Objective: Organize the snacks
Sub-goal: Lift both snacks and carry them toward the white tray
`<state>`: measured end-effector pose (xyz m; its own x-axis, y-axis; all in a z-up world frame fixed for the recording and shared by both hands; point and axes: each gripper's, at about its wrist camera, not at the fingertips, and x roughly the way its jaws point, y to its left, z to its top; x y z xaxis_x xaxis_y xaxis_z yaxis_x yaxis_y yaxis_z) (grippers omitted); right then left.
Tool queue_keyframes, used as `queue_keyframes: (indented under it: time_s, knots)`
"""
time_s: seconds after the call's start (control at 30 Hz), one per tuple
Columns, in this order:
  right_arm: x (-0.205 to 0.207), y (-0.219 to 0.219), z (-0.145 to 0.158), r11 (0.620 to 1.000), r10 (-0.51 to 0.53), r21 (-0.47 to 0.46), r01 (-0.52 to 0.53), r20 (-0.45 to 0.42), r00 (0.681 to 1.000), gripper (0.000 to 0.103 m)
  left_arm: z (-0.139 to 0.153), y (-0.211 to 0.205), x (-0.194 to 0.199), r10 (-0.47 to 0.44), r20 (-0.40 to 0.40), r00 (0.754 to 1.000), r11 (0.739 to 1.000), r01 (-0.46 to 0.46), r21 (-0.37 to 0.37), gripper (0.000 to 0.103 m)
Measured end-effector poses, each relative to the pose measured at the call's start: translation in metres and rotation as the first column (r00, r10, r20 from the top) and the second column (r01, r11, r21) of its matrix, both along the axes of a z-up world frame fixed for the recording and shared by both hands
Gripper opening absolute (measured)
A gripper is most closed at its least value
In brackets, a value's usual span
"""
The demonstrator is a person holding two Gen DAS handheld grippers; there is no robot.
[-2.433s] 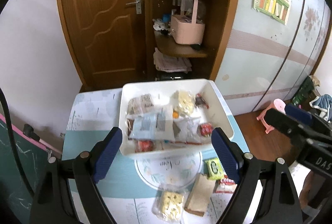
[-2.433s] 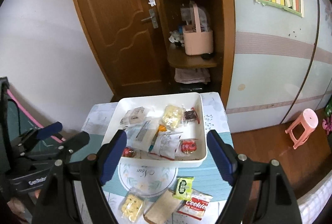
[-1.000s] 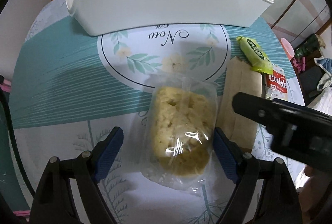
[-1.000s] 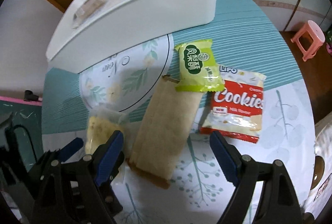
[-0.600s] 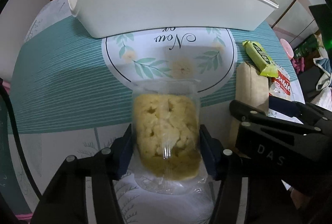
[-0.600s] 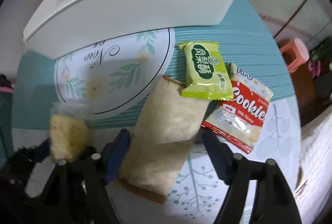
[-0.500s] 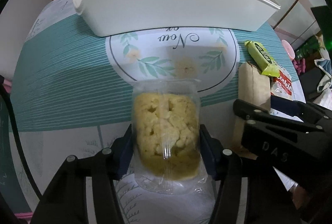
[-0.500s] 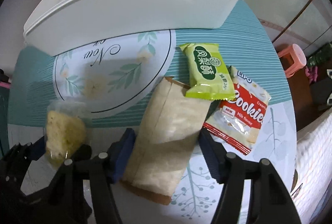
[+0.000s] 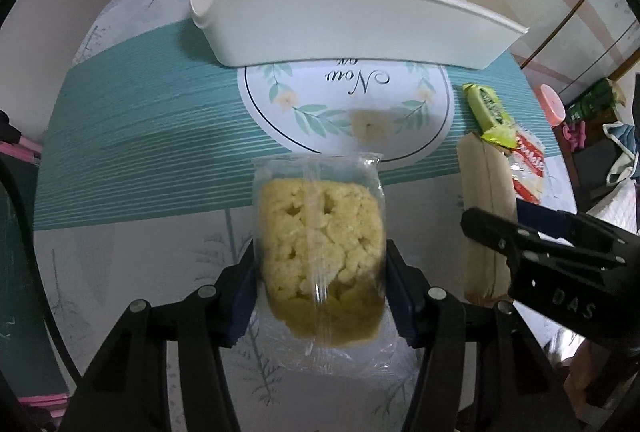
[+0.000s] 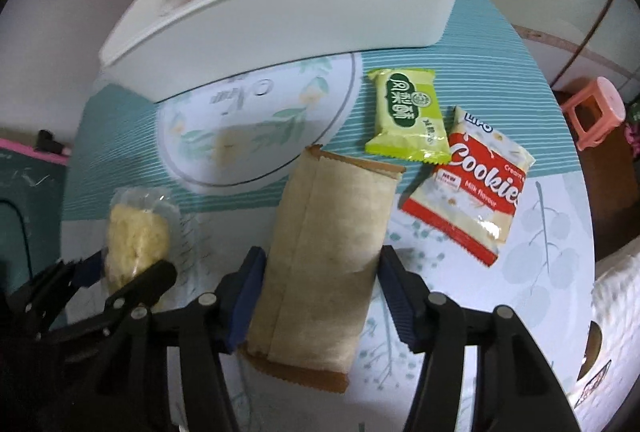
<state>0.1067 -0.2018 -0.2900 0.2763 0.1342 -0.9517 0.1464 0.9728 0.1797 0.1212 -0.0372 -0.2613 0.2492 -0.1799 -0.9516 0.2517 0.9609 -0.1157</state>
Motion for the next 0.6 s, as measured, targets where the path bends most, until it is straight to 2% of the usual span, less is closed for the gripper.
queue_keyframes:
  time_s: [0.23, 0.37, 0.47, 0.6]
  knots:
    - [-0.015, -0.001, 0.044, 0.998, 0.027, 0.056, -0.032, 0.078, 0.997, 0.058, 0.044, 0.002, -0.005, -0.009, 0.05, 0.999, 1.0, 0.01, -0.014, 0.056]
    - [-0.019, -0.004, 0.086, 0.997, 0.023, 0.067, -0.034, 0.163, 0.986, 0.058, 0.078, 0.004, 0.011, 0.004, 0.11, 0.994, 1.0, -0.002, -0.021, 0.056]
    - [-0.001, -0.011, 0.121, 0.997, 0.021, 0.069, -0.039, 0.243, 0.97, 0.058, 0.111, 0.003, 0.027, 0.011, 0.174, 0.985, 1.0, -0.007, -0.022, 0.056]
    - [0.014, -0.019, 0.18, 0.999, 0.023, 0.022, -0.034, 0.386, 0.922, 0.058, 0.163, 0.002, 0.055, 0.024, 0.288, 0.957, 0.999, -0.015, -0.035, 0.056]
